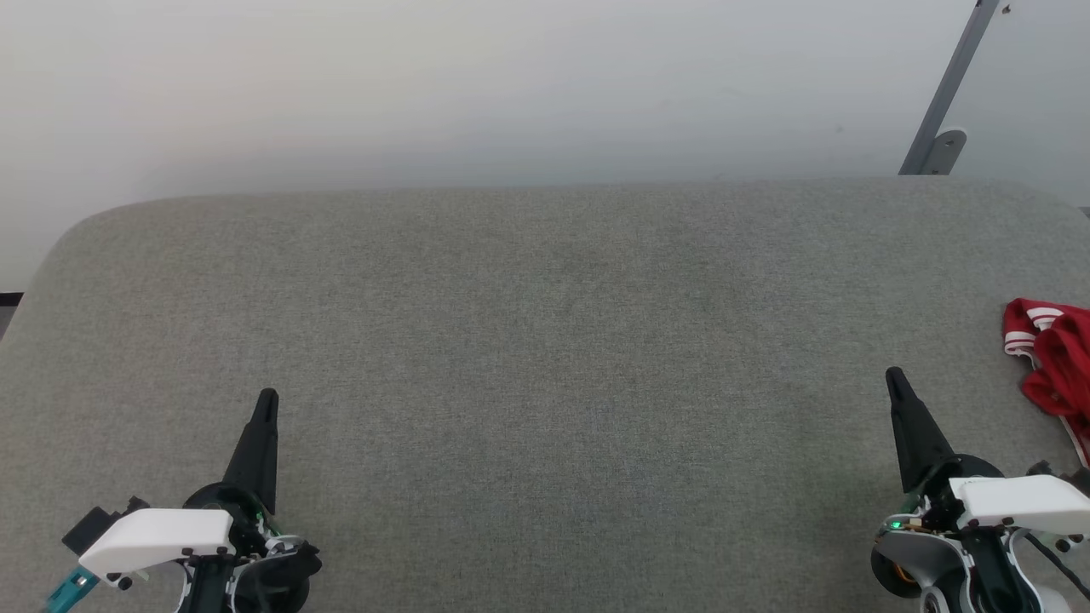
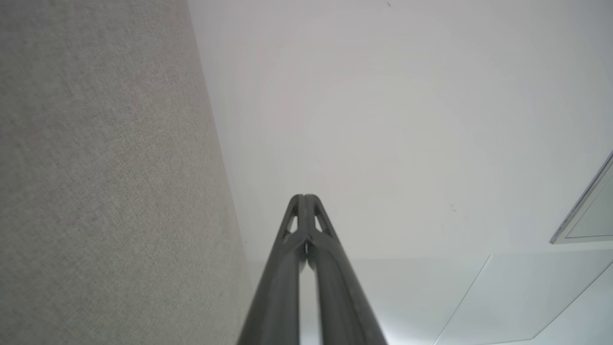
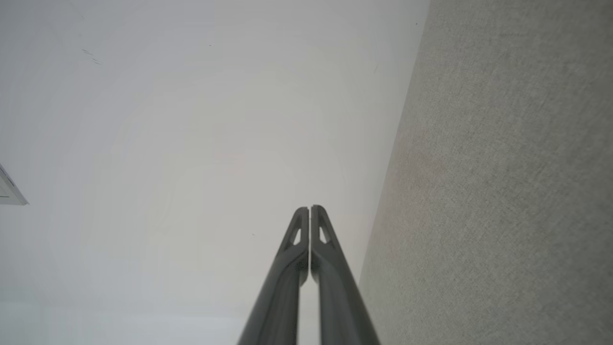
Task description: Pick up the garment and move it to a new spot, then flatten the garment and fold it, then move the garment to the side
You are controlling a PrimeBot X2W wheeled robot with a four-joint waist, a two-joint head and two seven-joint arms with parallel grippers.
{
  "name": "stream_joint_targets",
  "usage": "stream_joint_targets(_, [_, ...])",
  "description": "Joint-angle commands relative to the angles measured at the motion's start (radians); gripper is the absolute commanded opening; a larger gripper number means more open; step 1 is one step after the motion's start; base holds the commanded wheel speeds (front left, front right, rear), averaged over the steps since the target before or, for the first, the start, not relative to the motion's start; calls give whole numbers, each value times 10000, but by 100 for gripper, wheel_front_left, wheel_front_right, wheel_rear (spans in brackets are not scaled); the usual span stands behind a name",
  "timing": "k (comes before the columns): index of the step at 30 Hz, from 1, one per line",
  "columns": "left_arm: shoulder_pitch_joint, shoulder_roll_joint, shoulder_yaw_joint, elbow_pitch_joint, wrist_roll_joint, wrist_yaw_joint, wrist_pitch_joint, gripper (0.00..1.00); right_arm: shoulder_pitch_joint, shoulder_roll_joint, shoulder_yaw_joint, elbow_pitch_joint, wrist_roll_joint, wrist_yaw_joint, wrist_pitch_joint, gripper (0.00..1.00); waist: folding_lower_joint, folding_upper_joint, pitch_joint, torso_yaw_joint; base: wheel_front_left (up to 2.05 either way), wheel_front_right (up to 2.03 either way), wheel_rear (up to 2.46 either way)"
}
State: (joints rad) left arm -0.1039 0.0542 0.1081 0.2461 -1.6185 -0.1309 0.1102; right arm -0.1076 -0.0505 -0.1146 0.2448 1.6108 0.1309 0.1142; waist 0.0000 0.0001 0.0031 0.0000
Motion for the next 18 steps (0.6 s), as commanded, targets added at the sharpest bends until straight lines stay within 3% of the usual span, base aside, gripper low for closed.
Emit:
stream_joint_targets(1, [-121, -12, 40, 0, 38, 4, 40, 0, -52, 18, 0, 19, 39, -2, 15, 0, 0, -1, 0, 0, 0, 0, 0])
stream_joint_targets(18, [-122, -20, 50, -1, 45, 4, 51, 0, -52, 17, -1, 19, 40, -2, 15, 0, 0, -1, 0, 0, 0, 0, 0])
